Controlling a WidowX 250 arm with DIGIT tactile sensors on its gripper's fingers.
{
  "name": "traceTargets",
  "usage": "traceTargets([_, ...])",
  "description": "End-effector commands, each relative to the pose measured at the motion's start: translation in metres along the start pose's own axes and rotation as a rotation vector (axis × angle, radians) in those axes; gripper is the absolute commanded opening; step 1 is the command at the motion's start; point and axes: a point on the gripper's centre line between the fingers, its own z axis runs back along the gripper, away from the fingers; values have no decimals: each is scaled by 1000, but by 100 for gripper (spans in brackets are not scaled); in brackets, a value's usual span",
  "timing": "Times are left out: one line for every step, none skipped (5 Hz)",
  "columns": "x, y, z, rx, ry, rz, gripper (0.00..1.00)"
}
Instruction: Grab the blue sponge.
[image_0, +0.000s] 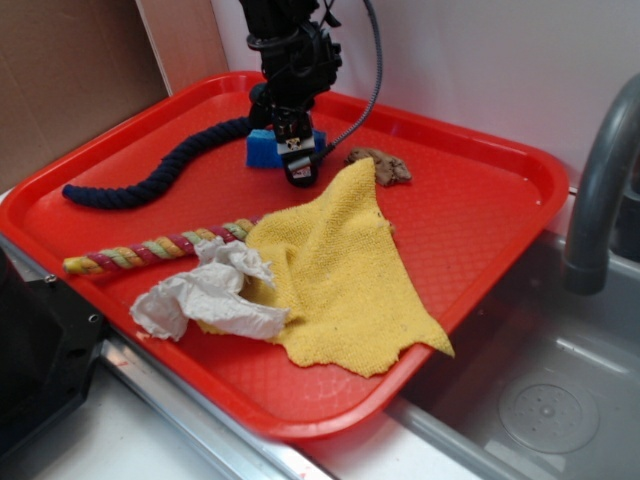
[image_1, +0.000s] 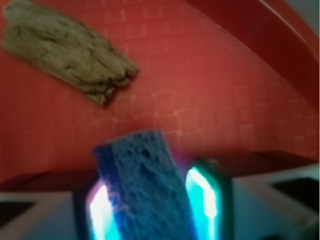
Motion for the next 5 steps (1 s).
traceTargets([-35,-18,88,168,-180,352,0])
traceTargets([-56,-22,138,189,-254,605,0])
traceTargets([-59,-31,166,257,-153,840,0])
traceTargets([-58,-29,186,221,-146,1086,0])
traceTargets([-48,-31,191,205,-134,1063,0])
